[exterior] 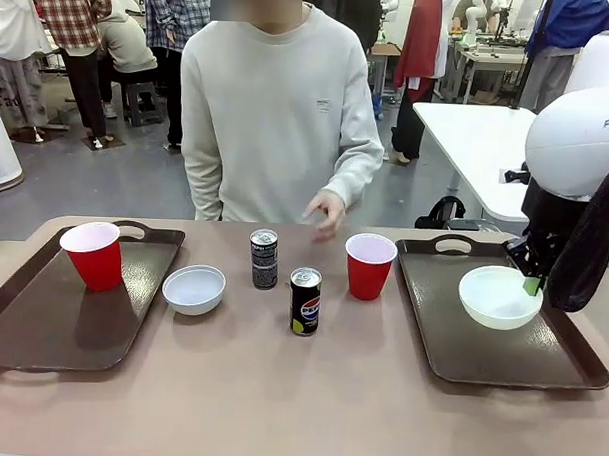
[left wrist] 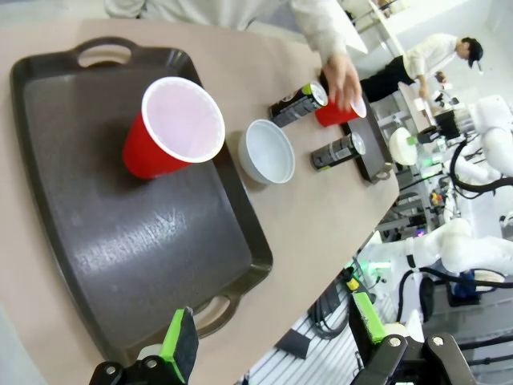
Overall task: Prepare tableware on both trays.
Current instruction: Pick up a Picnic Bowl from the table and place it on a Handle tray.
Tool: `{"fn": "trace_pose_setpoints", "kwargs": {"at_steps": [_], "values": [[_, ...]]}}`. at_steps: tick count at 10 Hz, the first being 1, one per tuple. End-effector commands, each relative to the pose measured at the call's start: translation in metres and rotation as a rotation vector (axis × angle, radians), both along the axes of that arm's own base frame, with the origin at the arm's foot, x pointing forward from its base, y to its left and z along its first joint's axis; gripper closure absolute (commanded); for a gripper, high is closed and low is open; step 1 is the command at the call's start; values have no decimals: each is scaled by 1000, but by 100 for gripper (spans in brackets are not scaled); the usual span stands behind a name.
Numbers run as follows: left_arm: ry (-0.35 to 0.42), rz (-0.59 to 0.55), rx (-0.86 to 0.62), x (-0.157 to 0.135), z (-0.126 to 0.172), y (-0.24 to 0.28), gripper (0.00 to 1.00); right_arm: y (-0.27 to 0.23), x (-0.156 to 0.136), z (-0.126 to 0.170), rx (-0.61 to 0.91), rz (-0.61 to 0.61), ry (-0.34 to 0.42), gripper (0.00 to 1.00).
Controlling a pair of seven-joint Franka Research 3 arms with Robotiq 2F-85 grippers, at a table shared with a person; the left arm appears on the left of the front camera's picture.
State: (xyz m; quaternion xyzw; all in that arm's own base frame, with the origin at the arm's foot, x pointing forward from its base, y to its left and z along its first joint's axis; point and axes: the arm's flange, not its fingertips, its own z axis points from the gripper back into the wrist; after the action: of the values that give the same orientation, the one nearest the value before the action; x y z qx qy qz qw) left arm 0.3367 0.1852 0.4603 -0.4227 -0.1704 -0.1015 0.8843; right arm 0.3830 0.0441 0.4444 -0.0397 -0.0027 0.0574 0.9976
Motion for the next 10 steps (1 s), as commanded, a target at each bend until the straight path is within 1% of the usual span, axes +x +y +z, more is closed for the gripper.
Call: {"fn": "trace_pose_setpoints", "kwargs": {"at_steps": [1, 3, 5, 6, 7, 10], "values": [[-3, -1, -11, -1, 1, 1, 0, -9, 12, -21, 45, 33, 35, 96], [-3, -1, -11, -1, 1, 1, 0, -16, 20, -27, 112, 31, -3, 96], [-3, -1, -11, -1, 1, 1, 0, -18, 25, -36, 131, 39, -1, 96], [-3, -1, -11, -1, 1, 1, 0, -18, 30, -41, 158, 41, -17, 96], [-3, -1, -11, -1, 1, 1, 0, -21, 32, -47, 176, 61, -8, 96], [-3, -1, -11, -1, 1, 1, 0, -24, 35, -63, 170, 61, 25, 96]]}}
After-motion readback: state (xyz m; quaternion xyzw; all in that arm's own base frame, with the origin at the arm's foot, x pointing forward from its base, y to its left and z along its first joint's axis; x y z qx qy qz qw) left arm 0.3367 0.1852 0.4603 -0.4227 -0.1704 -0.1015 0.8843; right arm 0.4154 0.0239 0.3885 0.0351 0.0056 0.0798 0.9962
